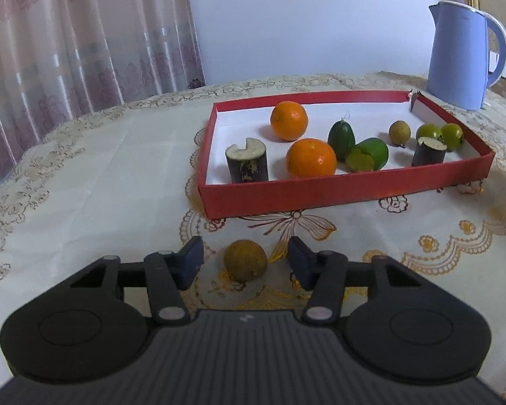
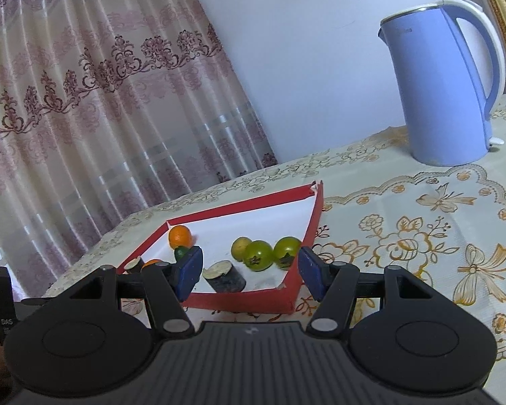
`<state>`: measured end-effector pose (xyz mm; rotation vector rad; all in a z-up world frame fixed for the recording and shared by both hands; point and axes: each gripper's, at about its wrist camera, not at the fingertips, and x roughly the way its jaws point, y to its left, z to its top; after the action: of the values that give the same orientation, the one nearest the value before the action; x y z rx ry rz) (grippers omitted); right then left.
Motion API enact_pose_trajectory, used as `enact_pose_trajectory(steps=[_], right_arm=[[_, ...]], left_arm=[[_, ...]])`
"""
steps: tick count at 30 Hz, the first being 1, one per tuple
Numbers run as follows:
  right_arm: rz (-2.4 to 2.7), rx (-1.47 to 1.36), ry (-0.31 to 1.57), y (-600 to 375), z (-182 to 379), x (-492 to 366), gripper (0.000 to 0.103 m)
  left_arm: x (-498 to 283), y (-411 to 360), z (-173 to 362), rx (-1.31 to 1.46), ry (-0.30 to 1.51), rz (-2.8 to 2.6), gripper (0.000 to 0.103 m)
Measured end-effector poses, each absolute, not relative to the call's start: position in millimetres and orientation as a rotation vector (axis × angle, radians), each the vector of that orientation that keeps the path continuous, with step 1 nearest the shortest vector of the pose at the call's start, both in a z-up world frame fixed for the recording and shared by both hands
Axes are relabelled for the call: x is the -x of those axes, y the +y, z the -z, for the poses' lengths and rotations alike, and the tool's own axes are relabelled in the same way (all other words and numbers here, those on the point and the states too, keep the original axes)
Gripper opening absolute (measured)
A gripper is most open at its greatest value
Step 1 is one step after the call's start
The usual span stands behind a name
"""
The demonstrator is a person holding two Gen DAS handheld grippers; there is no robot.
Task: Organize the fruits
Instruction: 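Move the left gripper to the brownish round fruit and close on it, then carry the brownish fruit into the red tray and open the left gripper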
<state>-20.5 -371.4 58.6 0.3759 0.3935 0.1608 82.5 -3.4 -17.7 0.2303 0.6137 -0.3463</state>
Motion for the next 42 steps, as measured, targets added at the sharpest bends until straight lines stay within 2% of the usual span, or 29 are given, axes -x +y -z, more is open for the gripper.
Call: enact_pose_trajectory(steps=[4, 7, 11, 22, 42], right_arm=[[-0.175, -0.365, 0.402, -369, -58, 20, 0.062], [-0.165, -0.341, 0.404, -368, -57, 19, 0.062], [-0.152, -0.338, 0.411, -368, -55, 18, 0.062], [-0.121, -0.331, 0.405, -371, -51, 17, 0.062], [-0.088, -0.325, 0.369, -373, -54, 21, 0.062]], left_arm=[[-83, -3, 18, -0.228, 0.613, 0.353, 0.049], [-81, -6, 18, -0.242, 0.606, 0.354, 0.035], [-80, -6, 17, -0.245, 0.602, 0.343, 0.024], [-73, -5, 7, -0.197, 0.586, 0.236, 0.024], [-53, -51, -18, -0.172, 0.477, 0.089, 0.024]])
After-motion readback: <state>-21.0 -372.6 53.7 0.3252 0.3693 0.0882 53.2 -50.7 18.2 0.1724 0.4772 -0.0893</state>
